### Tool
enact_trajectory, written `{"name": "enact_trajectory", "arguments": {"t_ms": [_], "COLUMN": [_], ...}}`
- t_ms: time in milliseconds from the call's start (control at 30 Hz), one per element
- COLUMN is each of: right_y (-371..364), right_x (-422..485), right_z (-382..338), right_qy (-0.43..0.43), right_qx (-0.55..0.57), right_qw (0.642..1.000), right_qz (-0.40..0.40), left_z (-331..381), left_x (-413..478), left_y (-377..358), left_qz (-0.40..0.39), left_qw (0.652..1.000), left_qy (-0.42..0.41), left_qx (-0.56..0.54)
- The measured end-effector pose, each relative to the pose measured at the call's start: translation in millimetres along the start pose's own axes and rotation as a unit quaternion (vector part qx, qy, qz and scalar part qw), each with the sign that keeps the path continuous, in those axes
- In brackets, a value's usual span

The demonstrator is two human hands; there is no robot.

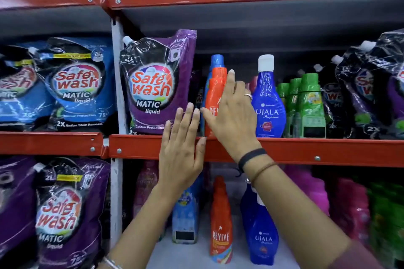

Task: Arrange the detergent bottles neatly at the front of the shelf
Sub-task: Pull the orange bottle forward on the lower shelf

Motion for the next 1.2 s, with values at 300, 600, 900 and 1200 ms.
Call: {"name": "enact_trajectory", "arguments": {"t_ms": [300, 600, 900, 1200], "right_y": [5, 65, 43, -52], "right_x": [-2, -24, -111, -213], "right_z": [7, 22, 51, 76], "right_qy": [-0.068, -0.065, -0.106, -0.152], "right_qx": [0.059, 0.183, 0.222, 0.188], "right_qw": [0.995, 0.967, 0.967, 0.97], "right_qz": [0.04, 0.163, 0.064, -0.037], "left_z": [-6, -2, 17, 17], "left_x": [-2, -3, -16, -17], "left_y": [-8, -6, -16, -16], "left_qz": [0.032, 0.042, 0.037, 0.058], "left_qw": [0.995, 0.994, 0.994, 0.993], "left_qy": [-0.009, -0.011, -0.012, -0.003], "left_qx": [0.098, 0.103, 0.106, 0.099]}}
Point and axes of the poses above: each hand's wrist, its own x-axis towards the middle knuckle, its own y-axis out of the back of the hand, z = x × y, the point moved 8 cm from there along x, towards the middle knuckle, and after that the axes turned 3 degrees about -x, right-handed, at the moved point
